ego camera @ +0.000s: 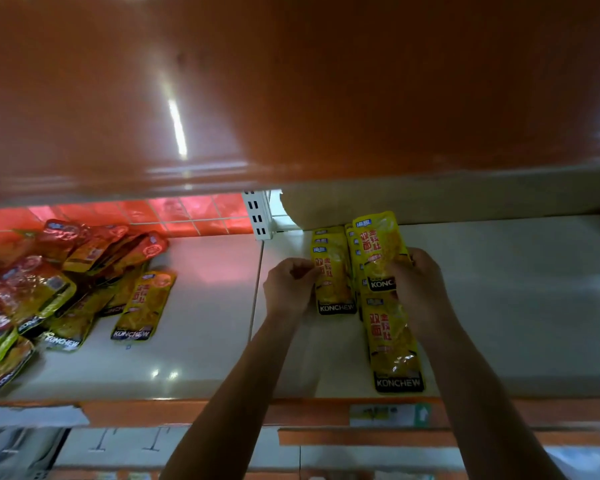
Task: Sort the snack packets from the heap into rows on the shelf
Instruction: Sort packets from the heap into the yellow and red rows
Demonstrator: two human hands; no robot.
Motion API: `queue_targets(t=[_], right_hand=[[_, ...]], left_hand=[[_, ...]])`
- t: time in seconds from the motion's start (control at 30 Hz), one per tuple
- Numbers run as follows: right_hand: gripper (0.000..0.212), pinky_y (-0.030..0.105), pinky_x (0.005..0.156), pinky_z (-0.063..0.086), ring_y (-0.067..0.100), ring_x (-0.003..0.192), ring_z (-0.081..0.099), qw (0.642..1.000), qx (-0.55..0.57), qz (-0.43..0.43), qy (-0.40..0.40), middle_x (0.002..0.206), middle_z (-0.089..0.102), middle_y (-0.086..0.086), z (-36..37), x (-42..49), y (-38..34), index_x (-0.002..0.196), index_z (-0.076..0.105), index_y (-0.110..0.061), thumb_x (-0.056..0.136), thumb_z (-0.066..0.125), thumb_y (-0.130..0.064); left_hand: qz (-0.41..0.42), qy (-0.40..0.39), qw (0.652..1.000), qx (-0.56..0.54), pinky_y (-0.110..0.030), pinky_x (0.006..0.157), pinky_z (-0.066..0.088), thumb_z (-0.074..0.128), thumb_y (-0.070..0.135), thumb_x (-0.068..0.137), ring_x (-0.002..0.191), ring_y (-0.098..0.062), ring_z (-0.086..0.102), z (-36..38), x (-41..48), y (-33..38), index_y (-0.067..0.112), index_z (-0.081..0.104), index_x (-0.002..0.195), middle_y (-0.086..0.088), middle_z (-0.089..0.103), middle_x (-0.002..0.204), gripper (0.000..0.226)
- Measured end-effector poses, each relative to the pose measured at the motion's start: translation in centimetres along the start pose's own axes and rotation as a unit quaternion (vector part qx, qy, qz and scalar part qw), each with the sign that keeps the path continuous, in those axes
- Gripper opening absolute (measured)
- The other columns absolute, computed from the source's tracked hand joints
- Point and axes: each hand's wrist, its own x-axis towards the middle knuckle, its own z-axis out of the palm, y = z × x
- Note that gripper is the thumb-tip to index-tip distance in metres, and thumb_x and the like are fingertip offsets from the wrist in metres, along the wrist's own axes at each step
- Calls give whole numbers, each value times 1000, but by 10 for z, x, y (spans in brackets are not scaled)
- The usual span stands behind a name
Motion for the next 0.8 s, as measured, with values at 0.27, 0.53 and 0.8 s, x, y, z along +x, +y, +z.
queue_targets(t=[0.27, 0.53, 0.8], right_hand=[[12, 57, 78, 54, 35, 86, 65, 1000, -9, -13, -8, 88, 66, 9, 2, 3, 4, 87, 58, -23, 82, 50, -16], [14, 41, 69, 49, 24, 75, 59, 999, -20, -23, -15, 82, 62, 2, 2, 5, 8, 92, 58, -23, 84, 49, -18], [14, 50, 78, 55, 27, 85, 66, 998, -48, -30, -41, 92, 66, 5, 3, 0, 4, 99, 60, -22, 87, 55, -19]], left_hand=[[67, 31, 987, 143, -27, 79, 48, 73, 29, 82, 83, -13, 63, 4, -4, 7, 21, 71, 87, 5, 72, 87, 10], [85, 43, 983, 157, -26, 78, 47, 72, 27, 83, 86, -16, 65, 8, -6, 6, 16, 71, 90, 1, 73, 91, 13], [96, 45, 978, 179, -29, 81, 49, 71, 28, 85, 83, -16, 66, 7, -6, 6, 16, 69, 94, 1, 72, 94, 15]])
